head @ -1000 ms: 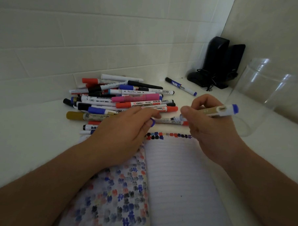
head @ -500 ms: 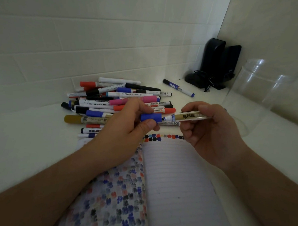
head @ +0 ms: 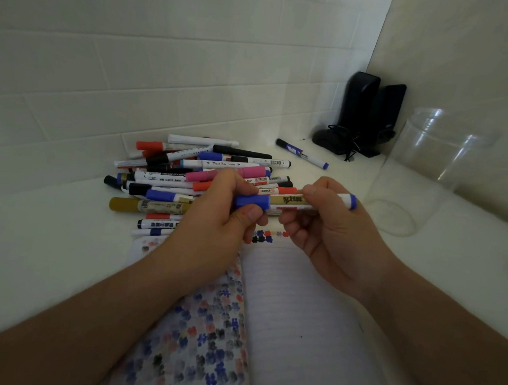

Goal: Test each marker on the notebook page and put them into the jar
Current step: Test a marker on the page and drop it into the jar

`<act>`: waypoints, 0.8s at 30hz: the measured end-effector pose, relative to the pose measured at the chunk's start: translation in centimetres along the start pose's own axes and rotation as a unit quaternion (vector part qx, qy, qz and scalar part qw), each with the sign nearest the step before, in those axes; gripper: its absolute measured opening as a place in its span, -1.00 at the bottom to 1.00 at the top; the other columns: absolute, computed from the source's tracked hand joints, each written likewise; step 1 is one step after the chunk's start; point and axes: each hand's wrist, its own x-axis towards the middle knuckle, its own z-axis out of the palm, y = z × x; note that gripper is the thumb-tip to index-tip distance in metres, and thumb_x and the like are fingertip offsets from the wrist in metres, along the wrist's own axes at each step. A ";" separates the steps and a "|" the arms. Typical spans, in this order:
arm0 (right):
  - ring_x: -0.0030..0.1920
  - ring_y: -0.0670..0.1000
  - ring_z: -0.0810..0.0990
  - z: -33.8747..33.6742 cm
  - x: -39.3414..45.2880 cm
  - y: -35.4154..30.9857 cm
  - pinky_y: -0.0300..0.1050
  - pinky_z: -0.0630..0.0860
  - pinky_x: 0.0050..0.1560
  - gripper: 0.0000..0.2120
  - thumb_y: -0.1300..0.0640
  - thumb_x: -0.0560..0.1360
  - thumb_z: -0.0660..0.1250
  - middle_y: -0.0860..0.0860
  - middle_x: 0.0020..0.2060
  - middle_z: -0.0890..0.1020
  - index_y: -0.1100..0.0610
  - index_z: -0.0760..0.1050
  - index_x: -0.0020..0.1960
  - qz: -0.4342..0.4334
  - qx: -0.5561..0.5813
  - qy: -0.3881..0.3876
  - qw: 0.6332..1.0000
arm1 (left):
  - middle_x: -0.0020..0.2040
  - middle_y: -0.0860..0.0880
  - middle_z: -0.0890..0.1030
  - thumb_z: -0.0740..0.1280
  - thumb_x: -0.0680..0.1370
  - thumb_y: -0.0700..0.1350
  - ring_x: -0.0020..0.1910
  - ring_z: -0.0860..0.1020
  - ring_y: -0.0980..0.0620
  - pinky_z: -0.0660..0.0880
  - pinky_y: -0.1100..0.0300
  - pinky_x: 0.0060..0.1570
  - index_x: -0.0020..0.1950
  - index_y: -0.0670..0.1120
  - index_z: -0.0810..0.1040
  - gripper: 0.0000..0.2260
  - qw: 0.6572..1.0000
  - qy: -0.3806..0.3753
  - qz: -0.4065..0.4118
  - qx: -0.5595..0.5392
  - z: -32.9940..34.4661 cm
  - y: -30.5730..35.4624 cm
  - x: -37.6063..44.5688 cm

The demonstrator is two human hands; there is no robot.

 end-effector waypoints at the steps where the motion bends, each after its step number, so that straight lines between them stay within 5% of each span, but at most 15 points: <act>1: -0.36 0.00 0.59 0.2 0.0 0.1 -0.23 0.55 -0.39 -0.57 0.20 0.67 0.23 0.17 -0.31 0.65 0.02 0.57 -0.35 -0.001 0.004 -0.004 1.000 | -0.13 0.20 0.64 0.24 0.66 -0.22 -0.24 0.58 0.16 0.56 0.29 -0.19 0.03 0.14 0.38 -0.78 1.000 0.006 0.008 0.011 -0.1 0.1 0.0; 5: -0.28 0.05 0.60 0.8 -0.2 -0.2 -0.19 0.55 -0.33 -0.71 0.19 0.66 0.27 0.19 -0.23 0.66 0.07 0.56 -0.22 -0.031 -0.027 -0.027 0.999 | -0.13 0.07 0.62 0.25 0.66 -0.16 -0.15 0.60 0.08 0.63 0.11 -0.09 0.04 0.22 0.38 -0.77 0.999 0.001 0.016 0.051 -1.3 0.0 0.3; 8: -0.11 0.10 0.61 0.3 -0.9 -1.7 -0.12 0.53 -0.22 -0.88 0.03 0.55 0.42 0.21 -0.01 0.66 0.05 0.62 0.04 0.004 -0.027 -0.137 0.990 | -0.04 0.03 0.61 0.23 0.68 -0.13 -0.06 0.61 -0.04 0.60 -0.12 0.01 0.06 0.28 0.39 -0.74 0.998 0.000 0.032 0.051 -2.1 -0.1 0.8; 10: -0.03 0.12 0.60 -0.3 -1.9 -3.2 -0.09 0.52 -0.12 -0.48 -0.19 0.41 0.51 0.28 0.19 0.61 0.09 0.59 0.25 0.081 0.007 -0.231 0.969 | -0.04 0.09 0.60 0.24 0.67 -0.15 -0.07 0.58 -0.05 0.58 -0.03 -0.02 0.08 0.30 0.43 -0.72 0.996 0.009 0.063 0.059 -2.5 0.3 0.8; 11: -0.06 0.09 0.61 -0.1 -2.4 -3.8 -0.11 0.54 -0.13 -0.45 -0.24 0.43 0.48 0.33 0.20 0.58 0.13 0.59 0.24 0.100 0.015 -0.230 0.968 | -0.02 0.14 0.59 0.26 0.65 -0.16 -0.06 0.57 0.02 0.56 0.10 -0.04 0.09 0.31 0.46 -0.70 0.994 0.012 0.083 0.076 -2.6 0.5 0.7; 14: -0.28 -0.03 0.66 1.1 -3.5 -4.2 -0.25 0.55 -0.34 -0.94 0.17 0.58 0.38 0.34 0.00 0.62 0.17 0.57 -0.04 0.091 -0.115 -0.120 0.982 | 0.10 0.27 0.58 0.32 0.62 -0.11 0.10 0.54 0.20 0.48 0.32 0.06 0.20 0.30 0.51 -0.70 0.984 0.012 0.123 0.132 -2.0 0.7 0.2; 18: -0.37 -0.03 0.59 0.5 -3.5 -7.9 -0.21 0.51 -0.37 -0.64 0.36 0.54 0.42 0.21 -0.09 0.72 0.08 0.41 0.23 -0.054 -0.226 0.028 0.972 | 0.22 0.26 0.52 0.37 0.59 0.07 0.18 0.46 0.20 0.43 0.16 0.19 0.46 0.28 0.31 -0.53 0.966 0.034 0.101 0.235 -1.7 -0.7 0.7; 21: -0.27 0.00 0.69 -2.5 -3.3 -13.8 -0.13 0.62 -0.20 -0.46 0.24 0.60 0.40 0.09 -0.08 0.70 -0.17 0.27 0.41 -0.282 -0.380 0.235 0.849 | 0.16 0.15 0.61 0.37 0.57 0.09 0.16 0.47 0.10 0.44 0.07 0.22 0.37 0.19 0.49 -0.64 0.916 0.040 0.091 0.388 -2.5 -2.6 1.0; 24: -0.18 -0.06 0.70 -5.7 -2.7 -16.2 -0.08 0.66 -0.07 -0.51 0.08 0.67 0.29 -0.05 -0.05 0.66 -0.20 0.18 0.50 -0.350 -0.473 0.308 0.748 | 0.07 0.17 0.65 0.35 0.56 0.15 0.08 0.48 0.09 0.48 0.10 0.12 0.19 0.21 0.63 -0.78 0.893 0.024 0.069 0.445 -2.8 -3.4 1.0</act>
